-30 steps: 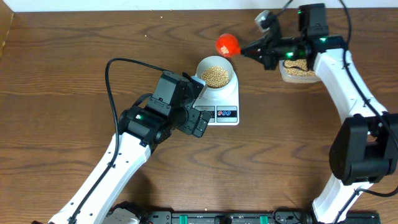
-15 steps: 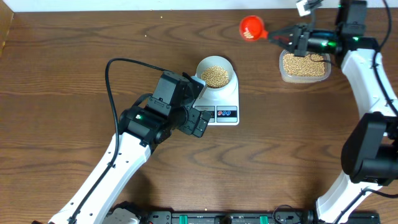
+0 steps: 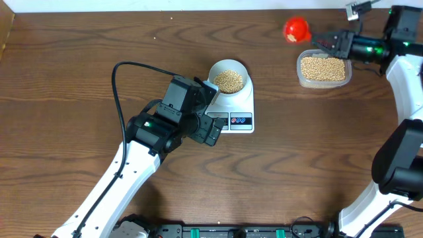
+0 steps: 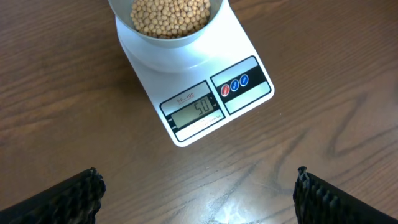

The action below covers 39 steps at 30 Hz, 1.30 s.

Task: Scoop item into bowl and weigh 50g on scale
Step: 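Carry the empty scoop right back to the soybean tub, then lower the scoop into the tub and open the right gripper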

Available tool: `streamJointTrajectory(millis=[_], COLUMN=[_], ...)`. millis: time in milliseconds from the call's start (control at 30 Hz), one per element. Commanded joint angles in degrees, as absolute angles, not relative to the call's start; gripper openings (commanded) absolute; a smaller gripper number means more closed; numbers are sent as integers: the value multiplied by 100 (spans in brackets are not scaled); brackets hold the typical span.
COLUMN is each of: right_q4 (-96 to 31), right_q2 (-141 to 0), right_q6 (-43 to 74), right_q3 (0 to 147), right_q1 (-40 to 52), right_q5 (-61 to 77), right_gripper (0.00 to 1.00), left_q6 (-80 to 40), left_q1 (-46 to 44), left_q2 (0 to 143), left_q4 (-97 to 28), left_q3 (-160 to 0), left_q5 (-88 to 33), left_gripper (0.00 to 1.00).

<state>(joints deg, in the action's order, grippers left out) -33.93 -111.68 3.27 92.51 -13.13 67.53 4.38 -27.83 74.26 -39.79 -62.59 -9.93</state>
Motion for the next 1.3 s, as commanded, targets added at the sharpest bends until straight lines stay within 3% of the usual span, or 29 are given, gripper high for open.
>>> streamJointTrajectory(millis=[0,500,733,1000,1267], right_q4=[-3745,-4379,-4864,-5061,-5065], right_q2=[-11002,-10420,-10254,-10256,-10256], right_q6=[-217,-923,-1669,-1675,-829], right_q3=[9297,9295,9295,9295,9295], right_q1=[-1363,-1339,-873,-49,106], right_q5=[5811,2759,1518,-941,-1188], right_gripper=[1,1,1,1,1], left_q6=[471,471,471,471,471], left_q1=[-2766,-2766,-2766,-2766,-2766], left_q2=[7415,7415,7415,7415,7415], left_q4=[-3986,-3988,-3988,-3988,-3988], left_q3=[-6211,-6211,-6211,-6211,-6211], left_q5=[-923,-923,-923,-923,-923], left_gripper=[99,99,99,99,99])
